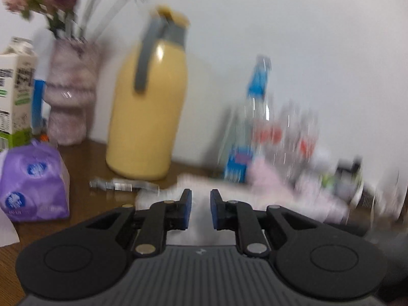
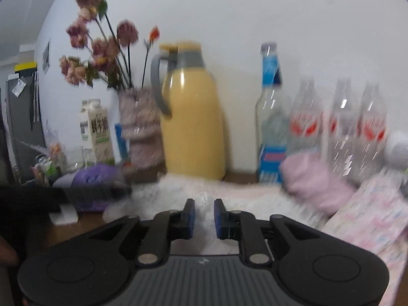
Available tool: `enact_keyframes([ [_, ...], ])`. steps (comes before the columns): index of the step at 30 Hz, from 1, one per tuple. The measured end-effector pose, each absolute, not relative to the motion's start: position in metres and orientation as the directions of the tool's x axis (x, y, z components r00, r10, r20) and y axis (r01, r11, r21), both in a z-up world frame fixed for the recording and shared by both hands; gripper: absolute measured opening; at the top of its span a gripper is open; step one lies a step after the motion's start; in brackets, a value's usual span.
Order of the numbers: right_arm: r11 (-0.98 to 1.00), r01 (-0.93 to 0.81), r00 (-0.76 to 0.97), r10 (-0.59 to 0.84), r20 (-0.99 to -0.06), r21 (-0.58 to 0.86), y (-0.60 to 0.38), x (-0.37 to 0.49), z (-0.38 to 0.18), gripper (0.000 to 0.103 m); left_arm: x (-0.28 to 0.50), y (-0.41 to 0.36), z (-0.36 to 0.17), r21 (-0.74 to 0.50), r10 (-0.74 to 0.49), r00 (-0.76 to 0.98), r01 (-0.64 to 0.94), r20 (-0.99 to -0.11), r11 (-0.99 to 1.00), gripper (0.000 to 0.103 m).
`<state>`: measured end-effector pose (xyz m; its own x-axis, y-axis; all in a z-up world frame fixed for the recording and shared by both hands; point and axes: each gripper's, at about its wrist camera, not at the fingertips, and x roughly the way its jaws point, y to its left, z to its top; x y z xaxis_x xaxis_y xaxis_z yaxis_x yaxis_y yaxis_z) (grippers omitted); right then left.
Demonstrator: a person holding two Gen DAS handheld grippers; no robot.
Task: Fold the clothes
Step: 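Lower the bundle onto the floral-print folded cloth with both grippers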
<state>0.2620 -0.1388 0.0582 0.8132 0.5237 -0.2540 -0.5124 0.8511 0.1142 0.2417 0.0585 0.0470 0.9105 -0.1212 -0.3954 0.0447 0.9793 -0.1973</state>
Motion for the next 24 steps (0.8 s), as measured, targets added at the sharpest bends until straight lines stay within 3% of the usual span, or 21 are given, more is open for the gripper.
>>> enact_keyframes([
  [3,0.899,-0.406,0.867,0.435,-0.242,0.163,-0.159,0.268,0.070,0.024,0.246,0.060,0.042,-0.196,-0.119,0.899,0.038,-0.421,0.980,0.017],
  [5,0.915,-0.352,0.871,0.397,-0.289,0.198,-0.169,0.280,0.063,0.024,0.246,0.061,0.039,-0.206,-0.122,0.898,0.035,-0.423,0.978,0.018],
  [9,0.904,-0.295,0.836,0.400,-0.374,0.308,-0.183,0.295,0.043,0.019,0.245,0.063,0.038,-0.218,-0.126,0.898,0.034,-0.422,0.975,0.018],
  [12,0.903,-0.285,0.840,0.397,-0.370,0.322,-0.182,0.293,0.041,0.019,0.246,0.065,0.039,-0.232,-0.128,0.897,0.030,-0.422,0.972,0.020],
  [17,0.901,-0.279,0.817,0.405,-0.411,0.332,-0.180,0.298,0.040,0.019,0.244,0.075,0.044,-0.308,-0.151,0.904,0.023,-0.399,0.951,0.036],
  [21,0.854,-0.274,0.789,0.462,-0.404,0.442,-0.197,0.302,0.054,0.021,0.237,0.083,0.052,-0.364,-0.151,0.927,0.016,-0.344,0.931,0.040],
  [22,0.841,-0.272,0.783,0.476,-0.401,0.468,-0.201,0.303,0.057,0.023,0.235,0.087,0.055,-0.390,-0.154,0.931,0.014,-0.332,0.921,0.048],
  [24,0.802,-0.267,0.747,0.523,-0.411,0.534,-0.212,0.308,0.063,0.049,0.237,0.096,0.058,-0.447,-0.178,0.922,0.006,-0.343,0.895,0.054],
])
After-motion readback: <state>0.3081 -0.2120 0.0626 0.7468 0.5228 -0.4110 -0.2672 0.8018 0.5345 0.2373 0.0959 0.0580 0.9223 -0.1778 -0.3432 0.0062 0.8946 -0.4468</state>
